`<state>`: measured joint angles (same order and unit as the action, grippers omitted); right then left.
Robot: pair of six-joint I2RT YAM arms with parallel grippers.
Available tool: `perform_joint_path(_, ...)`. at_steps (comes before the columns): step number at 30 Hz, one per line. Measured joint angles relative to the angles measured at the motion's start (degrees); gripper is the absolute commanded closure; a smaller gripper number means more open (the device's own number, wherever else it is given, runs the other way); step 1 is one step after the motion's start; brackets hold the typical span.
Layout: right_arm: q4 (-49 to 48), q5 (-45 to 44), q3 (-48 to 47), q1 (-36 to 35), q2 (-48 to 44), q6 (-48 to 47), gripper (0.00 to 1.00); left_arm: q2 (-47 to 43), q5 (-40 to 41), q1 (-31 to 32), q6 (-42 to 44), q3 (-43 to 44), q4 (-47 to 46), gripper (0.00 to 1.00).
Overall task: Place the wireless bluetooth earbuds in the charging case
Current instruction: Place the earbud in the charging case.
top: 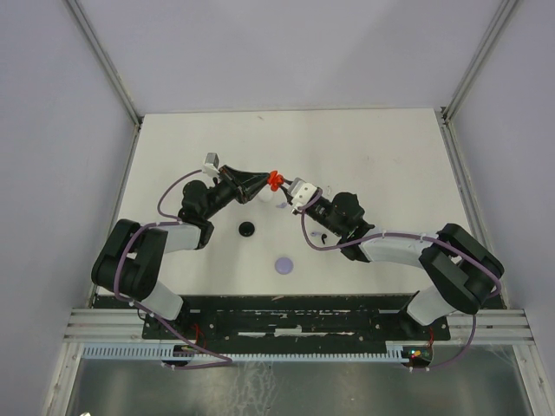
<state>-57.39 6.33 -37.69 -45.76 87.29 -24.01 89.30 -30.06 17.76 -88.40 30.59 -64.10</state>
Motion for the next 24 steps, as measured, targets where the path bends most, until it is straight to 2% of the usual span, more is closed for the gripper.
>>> perform_joint_path(12,-0.9,-0.7,0.0,0.0,0.5,0.3,0.91,1.4,0.0,0.0,-1.5,0.4,-2.4,0.97)
perform_joint_path(24,-1.3,-1.1,0.0,0.0,1.0,0.4,0.75,2.1,0.0,0.0,-2.2,0.8,-2.5,0.97)
